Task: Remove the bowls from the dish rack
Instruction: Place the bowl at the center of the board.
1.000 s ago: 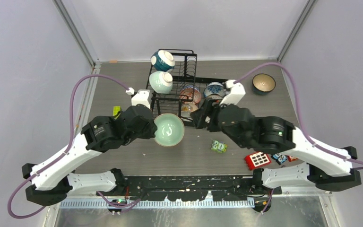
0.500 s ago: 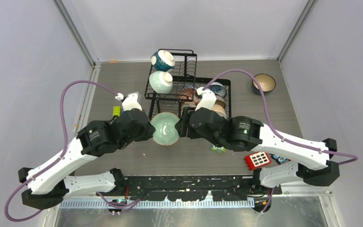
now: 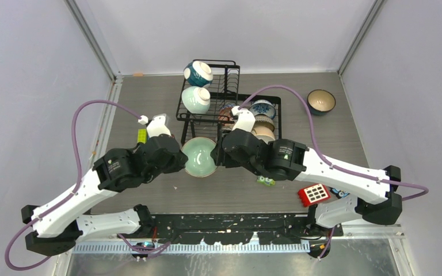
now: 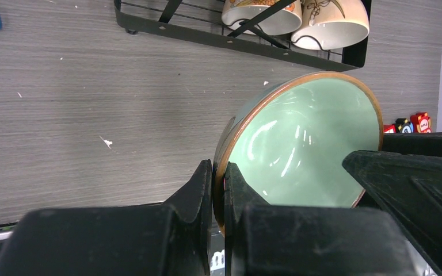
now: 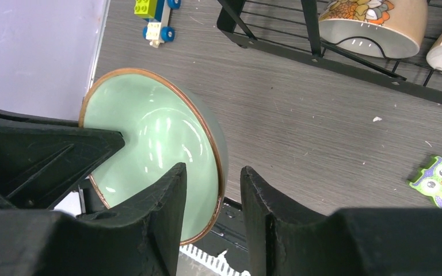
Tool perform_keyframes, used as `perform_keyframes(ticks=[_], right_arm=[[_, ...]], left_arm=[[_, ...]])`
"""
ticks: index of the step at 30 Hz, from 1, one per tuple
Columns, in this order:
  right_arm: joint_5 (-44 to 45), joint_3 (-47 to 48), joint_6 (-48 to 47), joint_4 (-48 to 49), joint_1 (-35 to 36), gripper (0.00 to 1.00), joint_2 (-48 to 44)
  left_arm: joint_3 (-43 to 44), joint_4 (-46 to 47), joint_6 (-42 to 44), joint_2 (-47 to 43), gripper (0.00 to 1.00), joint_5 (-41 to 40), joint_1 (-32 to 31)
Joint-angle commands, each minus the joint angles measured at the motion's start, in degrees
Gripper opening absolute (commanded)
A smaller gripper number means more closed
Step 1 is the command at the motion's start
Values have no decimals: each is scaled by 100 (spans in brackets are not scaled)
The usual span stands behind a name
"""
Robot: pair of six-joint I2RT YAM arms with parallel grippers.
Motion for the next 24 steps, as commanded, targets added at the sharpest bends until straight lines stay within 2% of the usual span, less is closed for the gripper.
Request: perform_keyframes(ticks=[1,11,14,17,21,23,24], right_arm=[[3,32,58,150,-42,43,138],[25,62,-32,127,-55,29,307],[25,96,-83,101,-53,19,348],[56,196,-102,-7,-57,2,401],[106,312,-137,-138,-47,1,407],[149,379,-175,-221,-45,1,369],[185,420,-214,-283,-41,1,337]], left_arm=[[69,551,-225,-155,0,-271,13],[36,555,-248,-153,0,-284,11],[35,568,-251,-148,0,-295,9],[23,581,-246,-149,3,-274,13],[46,591,-211,-155,28,-243,10],[66,599,-139,-200,48,-224,12],[73,602,-101,-228,63,-219,9]])
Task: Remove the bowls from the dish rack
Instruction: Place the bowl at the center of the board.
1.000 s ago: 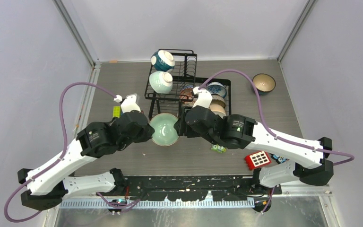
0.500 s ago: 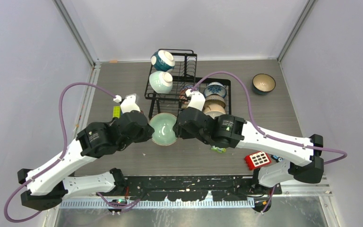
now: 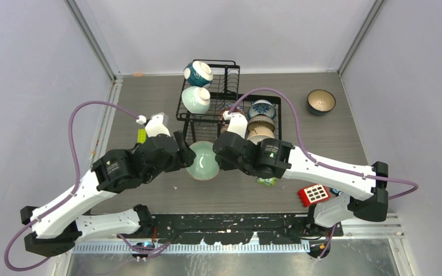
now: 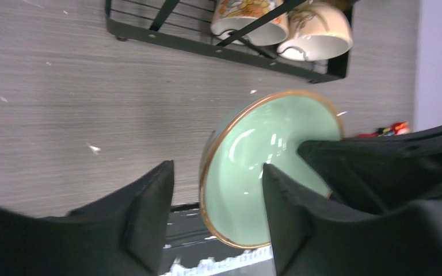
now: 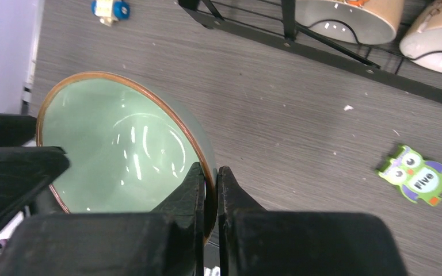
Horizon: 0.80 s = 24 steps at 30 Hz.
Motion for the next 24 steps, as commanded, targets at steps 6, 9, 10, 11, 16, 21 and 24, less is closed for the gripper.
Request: perform_keyframes(ticks=[6,9,10,11,16,21,24], right_arm=[[629,763,-639,-661,28,1,-387],[1011,1123,-972,-1115,-53,1,-441],[1073,1251,-1086,-1254,-139,1,-460],[1086,1354,-1180,-1347,-300,1,-487],[779,1850,-1673,-1480,-1583,1,-707],[479,2117,-1880,-1420,-3142,1,-836],[11,1510,-1559,-949,-4622,1,-1146]], left_arm=[[159,707,782,-538,100,-131,9],[115,913,1304,-754,100,-176,9],[73,1003,1475,-834,100,-209,13],[23,1094,1632,-921,100,-243,13],[-409,1494,2143,-1330,100,-514,9],[-1010,1862,2441,-1725,100,-621,9],[-1396,1871,2513,-1915,100,-706,9]])
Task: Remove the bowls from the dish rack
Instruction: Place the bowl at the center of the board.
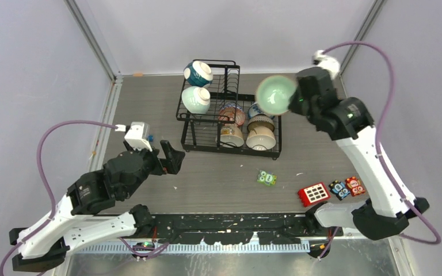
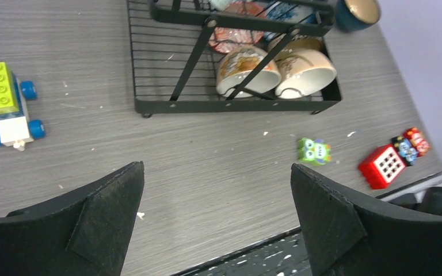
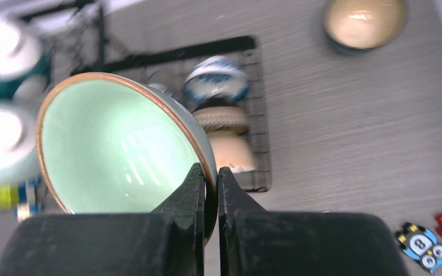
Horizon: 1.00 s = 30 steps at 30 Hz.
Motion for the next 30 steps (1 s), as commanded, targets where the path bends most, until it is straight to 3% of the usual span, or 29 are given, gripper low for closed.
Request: perform_keyframes(ticks=[1,5,9,17,30], right_arm=[[-601,-617,329,857,-1769,1,-628],[-1191,-1667,965,1565,-3130,1,-825],[-1419,-2562,1545,2253,-4012,1,-762],[-1325,-3788,2008,3446,-4596,1,-460],[-1882,-4540,2169,4273,-5556,1,493]], left_arm=[[-455,394,328,-250,100,-280,9],[-877,396,298,-548,100,-311,9],[-1172,290,206,-812,100,-359,8],[-1624,49,-50,-1411,100,-483,14],[-1864,-38,-228,-1637,99,-491,10]])
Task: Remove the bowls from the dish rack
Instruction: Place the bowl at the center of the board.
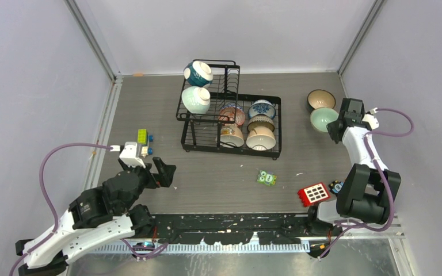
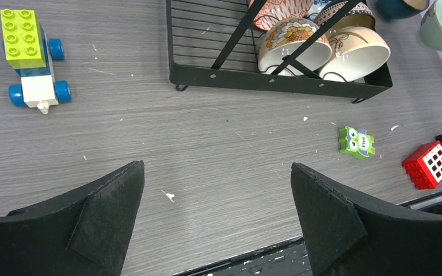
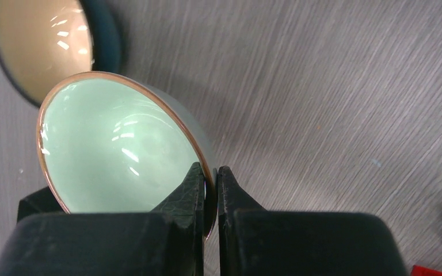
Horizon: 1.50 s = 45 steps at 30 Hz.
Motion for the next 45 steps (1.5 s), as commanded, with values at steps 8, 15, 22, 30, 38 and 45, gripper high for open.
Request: perform_keyframes(ticks=[8,15,22,30,38,45], right_arm=[[-509,-227,130,1310,-616,1,392],[-692,-207,193,1589,-651,1,780],[-683,-156,137,1685,-657,1,984],[-648,-124,23,1677,-657,5,1150],[-561,-206,-97,1643,-657,16,1173],[-565,-232,-114,1610,-657,32,1114]], left_arm=[[19,-34,-100,284,99,-158,9],[8,-103,-133,311,99,-296,13],[-37,-126,-161,255,99,-429,9],[-48,-120,-152,283,98,-485,9],[-75,-100,-152,278,98,-480,13],[-74,-106,-162,250,98,-461,11]])
